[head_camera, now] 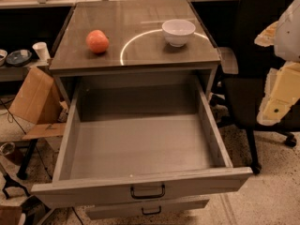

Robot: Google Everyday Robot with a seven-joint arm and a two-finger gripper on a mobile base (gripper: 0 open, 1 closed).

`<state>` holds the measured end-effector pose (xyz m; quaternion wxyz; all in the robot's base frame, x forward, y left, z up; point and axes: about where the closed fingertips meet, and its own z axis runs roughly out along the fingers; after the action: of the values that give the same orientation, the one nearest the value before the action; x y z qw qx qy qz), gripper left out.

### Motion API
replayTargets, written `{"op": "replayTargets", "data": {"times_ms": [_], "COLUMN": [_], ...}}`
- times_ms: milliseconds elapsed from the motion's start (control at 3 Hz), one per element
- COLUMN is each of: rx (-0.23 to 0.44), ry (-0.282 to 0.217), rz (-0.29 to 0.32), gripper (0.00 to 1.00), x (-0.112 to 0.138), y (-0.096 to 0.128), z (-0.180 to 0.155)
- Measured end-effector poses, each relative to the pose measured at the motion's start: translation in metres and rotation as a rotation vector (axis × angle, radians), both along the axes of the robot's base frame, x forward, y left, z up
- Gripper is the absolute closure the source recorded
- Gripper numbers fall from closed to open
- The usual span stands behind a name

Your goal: Place apple into top drawer

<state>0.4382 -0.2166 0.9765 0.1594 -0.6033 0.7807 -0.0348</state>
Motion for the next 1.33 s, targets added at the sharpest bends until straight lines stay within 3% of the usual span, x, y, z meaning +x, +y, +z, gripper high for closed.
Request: {"op": "replayTargets", "data": {"times_ms": [333,667,1000,1333], "rx": [0.009,0.082,0.230,0.328], "ry": [-0.005,-0.043,-0.130,-0.186], "rz": [-0.004,-0.033,-0.084,-0.124], "gripper": [0.00,0.00,0.00,0.00], "x": [0.002,0.022,0.085,0.130], "y": [0.004,0.032,0.112,0.182], "z": [0.000,0.003,0.024,0.048]}}
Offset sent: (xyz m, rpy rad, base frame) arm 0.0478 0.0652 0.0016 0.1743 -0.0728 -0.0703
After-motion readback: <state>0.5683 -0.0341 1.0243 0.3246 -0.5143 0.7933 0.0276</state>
